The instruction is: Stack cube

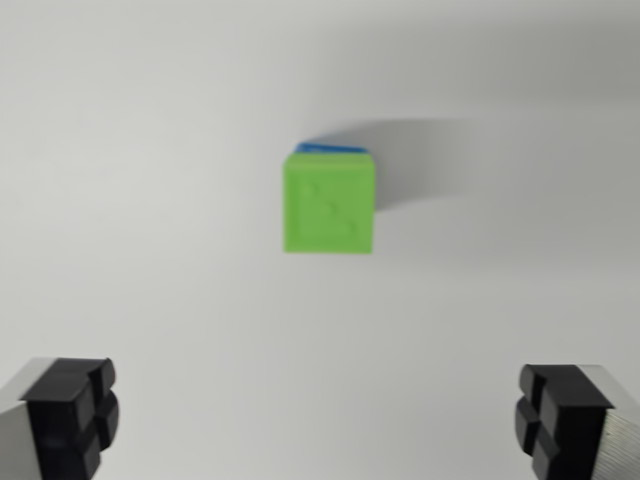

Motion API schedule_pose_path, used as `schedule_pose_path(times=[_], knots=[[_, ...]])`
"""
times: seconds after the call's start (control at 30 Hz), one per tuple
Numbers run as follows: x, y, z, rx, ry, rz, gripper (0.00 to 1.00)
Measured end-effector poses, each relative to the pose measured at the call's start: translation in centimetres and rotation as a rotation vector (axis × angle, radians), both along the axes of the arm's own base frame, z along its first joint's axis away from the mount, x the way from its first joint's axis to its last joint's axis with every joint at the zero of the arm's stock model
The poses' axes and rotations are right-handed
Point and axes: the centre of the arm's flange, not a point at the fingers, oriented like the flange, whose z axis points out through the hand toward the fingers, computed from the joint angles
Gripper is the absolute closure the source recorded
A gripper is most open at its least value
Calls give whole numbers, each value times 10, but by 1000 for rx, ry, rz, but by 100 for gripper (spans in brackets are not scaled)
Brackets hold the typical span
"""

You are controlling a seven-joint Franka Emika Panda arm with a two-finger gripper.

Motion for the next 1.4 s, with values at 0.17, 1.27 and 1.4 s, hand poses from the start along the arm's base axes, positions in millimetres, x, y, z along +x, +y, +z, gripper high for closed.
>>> schedule_pose_path(times=[0.17, 1.27, 1.4], knots=[[0, 0, 17, 0, -1, 0, 0], [0, 0, 61, 2, 1, 1, 0], [0, 0, 61, 2, 1, 1, 0]])
